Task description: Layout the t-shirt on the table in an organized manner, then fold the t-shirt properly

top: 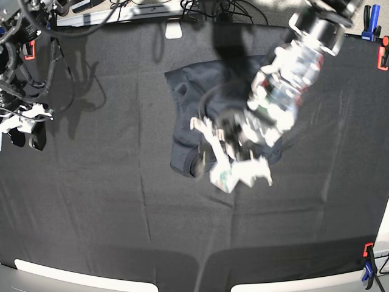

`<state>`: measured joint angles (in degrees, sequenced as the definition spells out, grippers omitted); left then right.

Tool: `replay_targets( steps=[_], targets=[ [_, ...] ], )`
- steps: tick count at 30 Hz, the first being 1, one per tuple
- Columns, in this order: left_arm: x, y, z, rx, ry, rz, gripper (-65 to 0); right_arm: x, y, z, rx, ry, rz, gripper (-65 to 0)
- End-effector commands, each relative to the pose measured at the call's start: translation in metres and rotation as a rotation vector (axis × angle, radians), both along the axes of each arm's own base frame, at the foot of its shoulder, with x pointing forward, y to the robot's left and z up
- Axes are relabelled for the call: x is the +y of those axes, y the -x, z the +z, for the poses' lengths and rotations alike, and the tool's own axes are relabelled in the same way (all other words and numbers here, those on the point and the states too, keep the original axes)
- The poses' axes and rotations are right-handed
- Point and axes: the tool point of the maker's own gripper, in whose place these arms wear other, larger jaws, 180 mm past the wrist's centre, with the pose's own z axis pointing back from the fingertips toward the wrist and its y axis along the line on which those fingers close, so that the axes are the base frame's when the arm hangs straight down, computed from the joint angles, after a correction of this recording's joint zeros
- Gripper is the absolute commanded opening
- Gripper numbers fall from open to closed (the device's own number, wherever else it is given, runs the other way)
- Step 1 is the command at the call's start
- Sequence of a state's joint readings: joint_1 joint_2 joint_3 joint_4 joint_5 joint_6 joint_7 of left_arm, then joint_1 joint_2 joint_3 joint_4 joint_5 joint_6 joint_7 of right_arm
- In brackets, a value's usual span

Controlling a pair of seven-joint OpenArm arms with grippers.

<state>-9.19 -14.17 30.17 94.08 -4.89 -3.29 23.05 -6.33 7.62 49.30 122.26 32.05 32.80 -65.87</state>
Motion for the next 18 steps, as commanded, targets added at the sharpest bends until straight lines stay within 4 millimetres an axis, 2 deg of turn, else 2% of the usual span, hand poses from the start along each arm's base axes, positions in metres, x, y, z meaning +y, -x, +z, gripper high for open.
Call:
replay_targets(
  steps=[1,6,11,15,18],
  targets=[
    [0.007,-0.007,0.022,-0.059,0.002,0.014,-36.4,0.002,-0.006,0.017,-0.064,0.030,0.031,-35.5],
    [0.048,-0.021,0.056,-0.129,-0.012,0.101,-36.4,0.019,-0.012,0.030,-0.141,-0.041,0.097,-35.5],
    [0.087,-0.035,0.067,-0.159,-0.016,0.205,-36.4,0.039,-0.015,0.046,-0.228,-0.131,0.181,-35.5],
    [0.105,-0.040,0.073,-0.171,-0.010,0.252,-36.4,0.044,-0.017,0.057,-0.291,-0.162,0.206,-35.5],
    [0.112,-0.042,0.072,-0.159,-0.016,0.275,-36.4,0.043,-0.020,0.077,-0.399,-0.167,0.202,-35.5]
  ],
)
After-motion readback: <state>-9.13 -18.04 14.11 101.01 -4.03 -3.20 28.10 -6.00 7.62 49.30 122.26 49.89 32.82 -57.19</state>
